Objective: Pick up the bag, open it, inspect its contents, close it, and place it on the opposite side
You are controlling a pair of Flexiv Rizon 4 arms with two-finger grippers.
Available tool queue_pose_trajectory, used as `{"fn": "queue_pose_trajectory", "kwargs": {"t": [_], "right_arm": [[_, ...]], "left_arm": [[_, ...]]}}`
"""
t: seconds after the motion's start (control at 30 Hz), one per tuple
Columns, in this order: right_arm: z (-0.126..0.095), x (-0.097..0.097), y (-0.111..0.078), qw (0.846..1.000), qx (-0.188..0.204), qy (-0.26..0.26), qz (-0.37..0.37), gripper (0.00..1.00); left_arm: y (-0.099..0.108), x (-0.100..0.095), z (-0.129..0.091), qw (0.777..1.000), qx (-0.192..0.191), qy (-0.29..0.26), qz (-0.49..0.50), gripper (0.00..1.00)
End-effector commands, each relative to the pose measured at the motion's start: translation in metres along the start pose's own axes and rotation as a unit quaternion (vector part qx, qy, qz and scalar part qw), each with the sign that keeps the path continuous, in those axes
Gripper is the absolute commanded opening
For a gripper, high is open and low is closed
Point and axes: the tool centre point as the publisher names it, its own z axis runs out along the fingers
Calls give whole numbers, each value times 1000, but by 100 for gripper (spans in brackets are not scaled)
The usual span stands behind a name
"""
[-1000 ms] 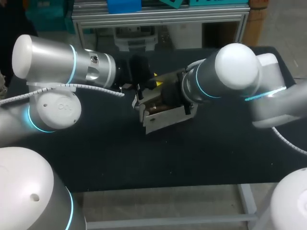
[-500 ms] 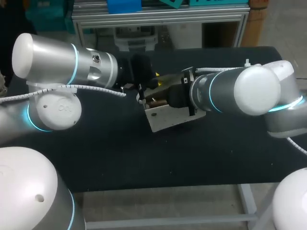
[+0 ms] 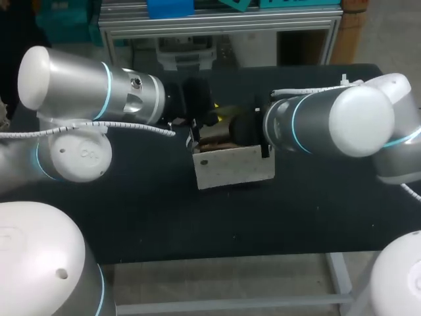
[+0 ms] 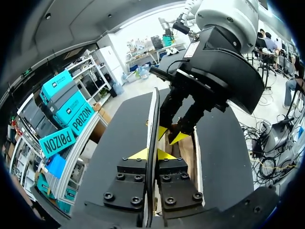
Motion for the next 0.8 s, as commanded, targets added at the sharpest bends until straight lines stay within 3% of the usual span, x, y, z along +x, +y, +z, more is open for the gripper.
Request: {"fn": "queue_pose_trajectory", "kwargs": {"t": [0.03,0.07,0.47,0.8], "right_arm": [[2,4,-3,999,-4,-54,3,16],[1,4,-3,998,-4,-55,4,0],[-12,2,2,998,-10,-67,-3,0],[-44,4,7,995,-6,-95,-5,0]], "left_arm": [[0,2,-1,1000,3,-2,-1,0],[0,2,-1,1000,3,-2,-1,0],[2,-2,-2,1000,-13,2,-21,0],[3,-11,1,992,-38,87,-88,0]]}}
